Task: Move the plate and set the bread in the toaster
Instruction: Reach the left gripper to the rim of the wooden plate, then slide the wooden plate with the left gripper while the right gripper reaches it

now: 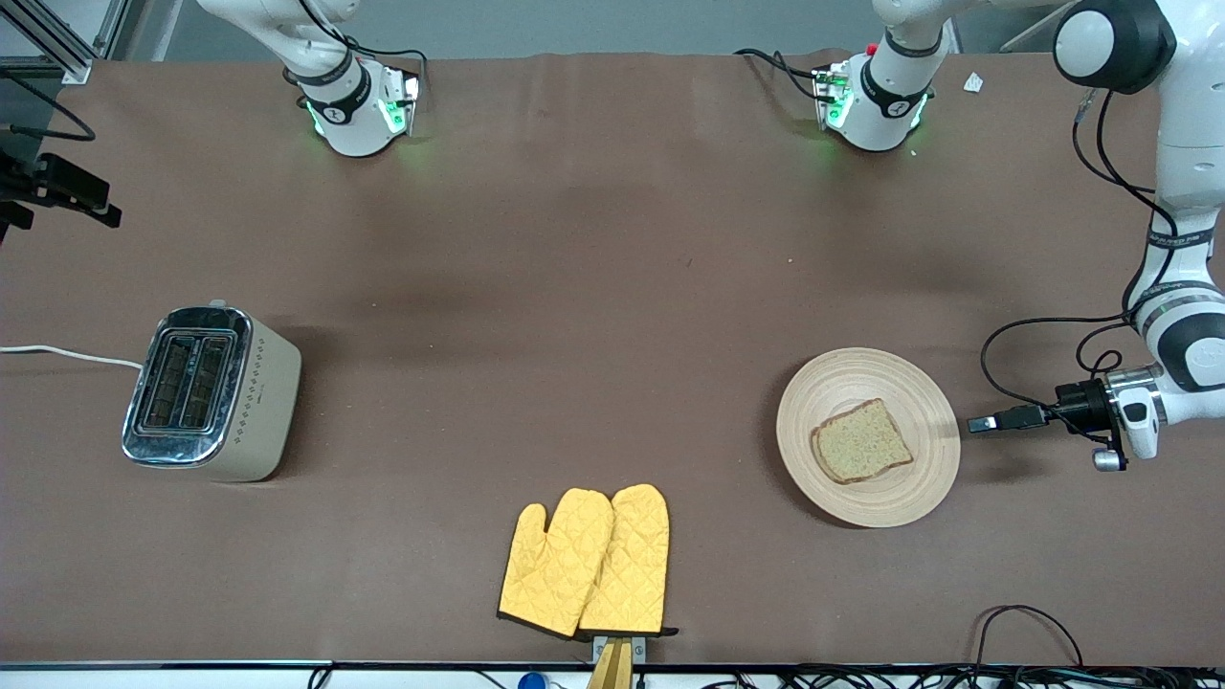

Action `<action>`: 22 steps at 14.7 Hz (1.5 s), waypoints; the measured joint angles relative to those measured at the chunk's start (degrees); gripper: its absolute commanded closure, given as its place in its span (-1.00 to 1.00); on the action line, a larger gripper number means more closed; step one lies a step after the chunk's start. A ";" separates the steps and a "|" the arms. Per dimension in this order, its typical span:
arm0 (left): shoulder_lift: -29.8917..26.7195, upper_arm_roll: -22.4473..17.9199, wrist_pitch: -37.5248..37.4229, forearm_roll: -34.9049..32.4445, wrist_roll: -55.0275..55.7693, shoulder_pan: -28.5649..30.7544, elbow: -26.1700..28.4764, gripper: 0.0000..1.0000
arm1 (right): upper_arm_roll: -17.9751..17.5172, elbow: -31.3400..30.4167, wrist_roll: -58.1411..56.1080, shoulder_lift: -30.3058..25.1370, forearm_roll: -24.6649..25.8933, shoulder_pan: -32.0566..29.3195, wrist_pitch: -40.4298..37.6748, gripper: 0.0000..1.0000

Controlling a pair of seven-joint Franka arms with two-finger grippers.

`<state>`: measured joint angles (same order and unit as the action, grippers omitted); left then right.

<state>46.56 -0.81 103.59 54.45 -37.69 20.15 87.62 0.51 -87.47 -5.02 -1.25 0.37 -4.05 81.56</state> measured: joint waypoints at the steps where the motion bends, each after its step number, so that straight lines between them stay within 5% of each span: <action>1: 0.54 0.07 0.57 0.86 -0.83 -0.13 0.00 -0.15 | -0.02 0.00 0.03 0.62 -0.02 0.00 0.26 -1.00; 6: 2.44 0.52 2.54 2.64 -3.13 -0.44 -0.10 0.15 | -0.14 -0.12 0.01 3.82 -2.61 0.06 1.40 -1.00; 12: 3.70 1.37 2.54 4.02 -3.95 -0.54 -0.17 0.61 | -0.81 -0.40 7.91 5.96 -12.57 3.11 1.82 -1.00; 18: 4.14 1.62 1.79 4.25 -6.66 -0.45 -0.44 0.98 | -1.01 -5.82 9.20 11.57 -14.26 9.50 17.10 -1.00; 22: 4.15 1.97 1.75 4.58 -15.20 -0.54 -0.73 1.00 | -1.06 -7.25 9.68 15.43 -17.91 12.50 22.61 -0.97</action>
<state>50.71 1.17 105.34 59.03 -52.89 19.61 86.89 -0.55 -94.72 4.66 14.18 -17.54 8.45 104.17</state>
